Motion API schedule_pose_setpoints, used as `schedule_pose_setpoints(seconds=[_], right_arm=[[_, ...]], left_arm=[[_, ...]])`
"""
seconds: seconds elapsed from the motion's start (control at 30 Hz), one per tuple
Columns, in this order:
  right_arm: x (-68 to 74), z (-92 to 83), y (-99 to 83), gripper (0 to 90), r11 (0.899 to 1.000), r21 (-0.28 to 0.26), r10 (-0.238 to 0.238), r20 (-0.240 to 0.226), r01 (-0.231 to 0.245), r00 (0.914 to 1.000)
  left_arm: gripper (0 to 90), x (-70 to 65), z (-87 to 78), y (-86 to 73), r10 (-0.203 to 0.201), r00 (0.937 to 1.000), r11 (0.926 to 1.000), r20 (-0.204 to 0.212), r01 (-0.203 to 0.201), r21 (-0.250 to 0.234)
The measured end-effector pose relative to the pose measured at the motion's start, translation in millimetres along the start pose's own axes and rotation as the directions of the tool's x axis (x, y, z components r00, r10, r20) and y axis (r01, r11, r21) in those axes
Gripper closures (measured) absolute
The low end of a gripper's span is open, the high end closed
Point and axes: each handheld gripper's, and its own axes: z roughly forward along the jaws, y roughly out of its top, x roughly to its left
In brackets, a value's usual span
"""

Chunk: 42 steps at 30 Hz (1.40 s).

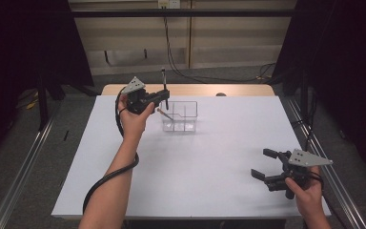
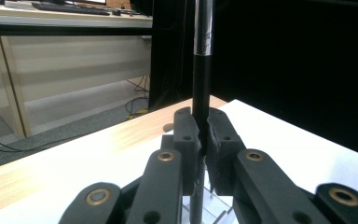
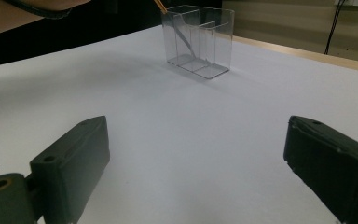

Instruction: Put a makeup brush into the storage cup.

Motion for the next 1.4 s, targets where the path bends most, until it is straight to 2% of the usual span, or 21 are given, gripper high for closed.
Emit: schedule_pose_setpoints(seconds=[0.7, 1.4], right_arm=[[0.7, 0.3, 0.1, 6.3, 1.0, -0.001, -0.008, -0.005, 0.008, 1.0], [1.1, 0.2, 0.5, 6.3, 1.0, -0.003, -0.009, -0.008, 0.009, 0.9999]], left_arm=[[83.9, 2.7, 8.7, -5.4, 0.008, 0.9997, 0.9997, -0.025, -0.007, 0.023], [83.6, 4.7, 10.5, -13.8, -0.003, 0.9994, 0.9991, -0.035, 0.005, 0.043]])
